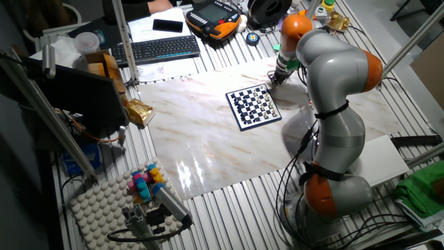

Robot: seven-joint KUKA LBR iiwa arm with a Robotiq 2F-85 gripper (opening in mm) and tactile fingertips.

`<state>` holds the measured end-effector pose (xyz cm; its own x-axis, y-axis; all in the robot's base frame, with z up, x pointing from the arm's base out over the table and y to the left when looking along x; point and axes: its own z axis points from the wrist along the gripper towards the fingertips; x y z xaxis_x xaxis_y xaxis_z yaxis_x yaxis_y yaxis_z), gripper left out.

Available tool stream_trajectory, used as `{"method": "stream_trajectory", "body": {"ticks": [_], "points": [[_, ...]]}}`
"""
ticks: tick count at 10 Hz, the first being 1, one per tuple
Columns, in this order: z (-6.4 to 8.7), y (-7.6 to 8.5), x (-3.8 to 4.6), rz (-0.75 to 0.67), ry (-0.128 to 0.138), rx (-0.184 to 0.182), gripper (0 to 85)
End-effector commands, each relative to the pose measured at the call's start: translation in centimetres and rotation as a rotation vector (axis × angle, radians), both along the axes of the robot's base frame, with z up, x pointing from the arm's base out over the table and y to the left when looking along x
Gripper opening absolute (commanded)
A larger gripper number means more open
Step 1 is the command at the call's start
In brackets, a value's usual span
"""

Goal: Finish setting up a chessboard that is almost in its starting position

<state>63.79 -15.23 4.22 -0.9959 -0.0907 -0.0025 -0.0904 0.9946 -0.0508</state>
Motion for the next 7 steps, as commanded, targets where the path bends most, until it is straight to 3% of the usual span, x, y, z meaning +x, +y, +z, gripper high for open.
{"method": "stream_trajectory", "body": {"ticks": [1, 6, 7], "points": [[-0.12, -0.02, -0.04, 0.003, 0.001, 0.001, 30.7], [-0.53, -0.11, -0.12, 0.019, -0.003, 0.009, 14.3], [-0.37, 0.04, -0.1, 0.022, -0.002, 0.015, 6.7]]}}
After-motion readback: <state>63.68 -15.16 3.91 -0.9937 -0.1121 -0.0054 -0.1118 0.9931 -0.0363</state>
